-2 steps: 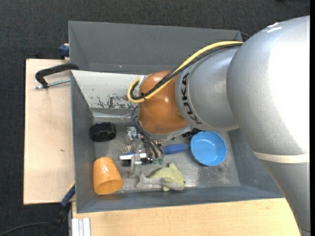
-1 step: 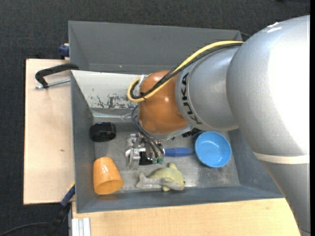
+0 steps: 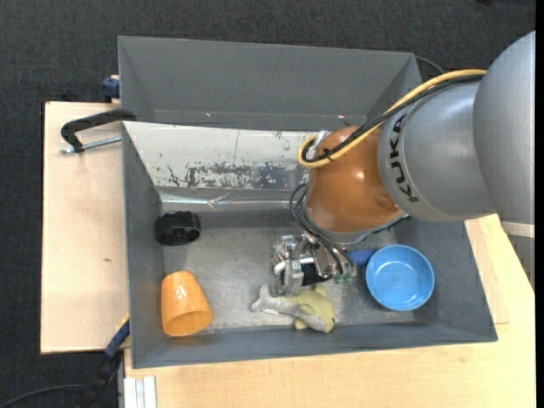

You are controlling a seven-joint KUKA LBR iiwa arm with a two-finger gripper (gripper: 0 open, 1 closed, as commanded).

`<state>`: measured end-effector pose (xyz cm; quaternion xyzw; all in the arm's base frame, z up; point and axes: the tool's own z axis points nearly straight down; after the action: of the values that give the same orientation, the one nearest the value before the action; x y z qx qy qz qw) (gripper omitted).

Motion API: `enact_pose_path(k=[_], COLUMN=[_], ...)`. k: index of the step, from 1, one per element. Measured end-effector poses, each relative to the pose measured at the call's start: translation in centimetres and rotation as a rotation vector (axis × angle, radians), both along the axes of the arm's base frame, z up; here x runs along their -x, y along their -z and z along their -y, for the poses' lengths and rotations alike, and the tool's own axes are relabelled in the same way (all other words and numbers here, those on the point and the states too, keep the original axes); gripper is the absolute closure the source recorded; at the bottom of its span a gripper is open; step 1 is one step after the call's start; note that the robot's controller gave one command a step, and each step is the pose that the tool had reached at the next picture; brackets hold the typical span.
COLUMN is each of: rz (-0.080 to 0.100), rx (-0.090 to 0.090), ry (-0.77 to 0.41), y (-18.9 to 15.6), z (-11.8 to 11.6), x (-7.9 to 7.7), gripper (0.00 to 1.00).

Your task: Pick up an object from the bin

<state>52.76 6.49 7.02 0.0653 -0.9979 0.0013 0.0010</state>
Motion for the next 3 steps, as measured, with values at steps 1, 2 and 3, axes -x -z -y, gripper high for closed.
enact_pose_path(k=[1, 2, 3], rz=[0.000, 0.013, 0.017], rx=[-0.004, -0.004, -0.005], ry=[-0.005, -0.041, -0.084], y=[0.0, -12.4, -40.5], z=[-0.5, 1.7, -0.1], x=[0.0, 1.5, 1.0], gripper=[1.00, 1.00, 1.00])
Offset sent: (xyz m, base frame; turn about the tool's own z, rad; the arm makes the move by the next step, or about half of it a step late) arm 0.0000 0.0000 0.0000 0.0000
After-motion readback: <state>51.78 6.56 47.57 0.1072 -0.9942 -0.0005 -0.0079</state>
